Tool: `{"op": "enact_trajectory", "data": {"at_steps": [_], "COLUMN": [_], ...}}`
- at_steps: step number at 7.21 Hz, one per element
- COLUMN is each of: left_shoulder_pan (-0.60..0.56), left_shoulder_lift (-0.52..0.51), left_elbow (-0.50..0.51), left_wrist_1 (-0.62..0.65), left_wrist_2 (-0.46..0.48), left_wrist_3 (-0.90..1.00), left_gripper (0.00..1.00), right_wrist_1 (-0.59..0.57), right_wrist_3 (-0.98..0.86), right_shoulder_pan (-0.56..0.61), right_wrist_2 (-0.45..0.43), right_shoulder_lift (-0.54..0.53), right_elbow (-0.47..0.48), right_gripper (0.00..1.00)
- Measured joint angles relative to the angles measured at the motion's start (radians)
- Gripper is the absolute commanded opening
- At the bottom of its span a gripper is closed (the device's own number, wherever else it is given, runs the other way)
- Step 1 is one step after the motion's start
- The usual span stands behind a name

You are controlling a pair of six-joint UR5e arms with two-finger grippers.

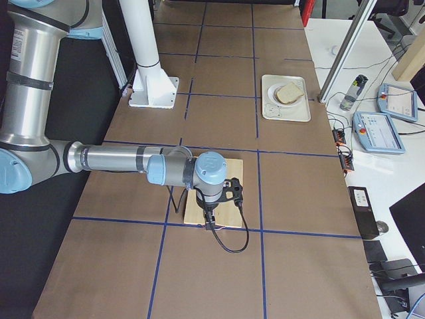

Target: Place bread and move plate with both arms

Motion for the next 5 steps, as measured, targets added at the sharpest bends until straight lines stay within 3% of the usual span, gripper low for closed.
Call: {"op": "enact_trajectory", "data": {"at_steps": [5], "left_shoulder_pan": [0.000], "left_shoulder_lift": [0.000], "left_elbow": [0.001], "left_wrist_1": [0.000], "left_wrist_2": [0.000], "left_wrist_3": [0.001], "left_gripper": [1.00], "right_wrist_1": [0.000], "right_wrist_3": [0.001], "right_shoulder_pan": [0.000], "right_wrist_2": [-0.002], "right_shoulder_lift": [0.000], "right_elbow": [0.000], "right_gripper": [0.96]}}
